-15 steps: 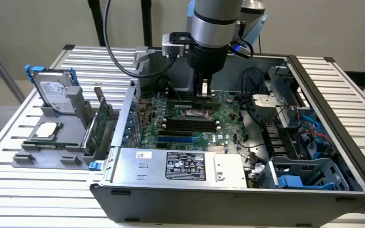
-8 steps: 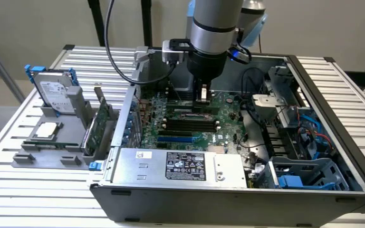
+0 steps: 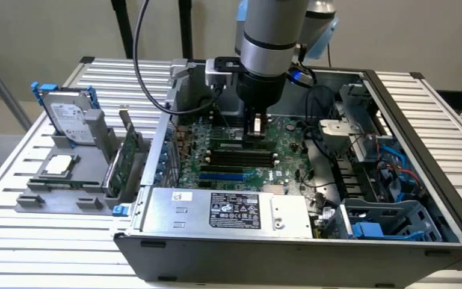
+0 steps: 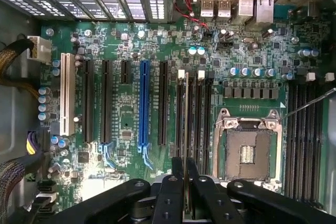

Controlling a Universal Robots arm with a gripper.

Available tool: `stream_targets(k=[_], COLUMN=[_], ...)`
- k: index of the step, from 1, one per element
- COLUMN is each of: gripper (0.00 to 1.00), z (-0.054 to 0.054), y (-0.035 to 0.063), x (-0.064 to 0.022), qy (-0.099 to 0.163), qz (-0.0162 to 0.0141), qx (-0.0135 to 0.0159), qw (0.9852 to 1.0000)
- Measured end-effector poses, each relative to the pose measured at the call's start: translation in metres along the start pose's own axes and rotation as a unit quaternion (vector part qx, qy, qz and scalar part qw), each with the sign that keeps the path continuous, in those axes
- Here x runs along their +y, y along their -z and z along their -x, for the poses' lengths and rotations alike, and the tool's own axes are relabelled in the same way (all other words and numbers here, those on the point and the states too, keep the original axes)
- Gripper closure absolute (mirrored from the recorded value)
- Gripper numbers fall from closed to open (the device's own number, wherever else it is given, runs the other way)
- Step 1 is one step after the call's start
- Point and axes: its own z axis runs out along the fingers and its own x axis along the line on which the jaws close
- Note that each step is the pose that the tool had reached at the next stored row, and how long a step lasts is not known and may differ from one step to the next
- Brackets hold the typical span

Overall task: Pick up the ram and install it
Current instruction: 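Insert the ram into the slot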

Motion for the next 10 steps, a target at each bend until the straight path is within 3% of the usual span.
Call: stream_targets(k=[10], gripper=[1.0], z=[0.001], y=[-0.013], x=[-0.0005], qy=[-0.005], qz=[-0.0002], qx=[0.0125], qw=[0.9999])
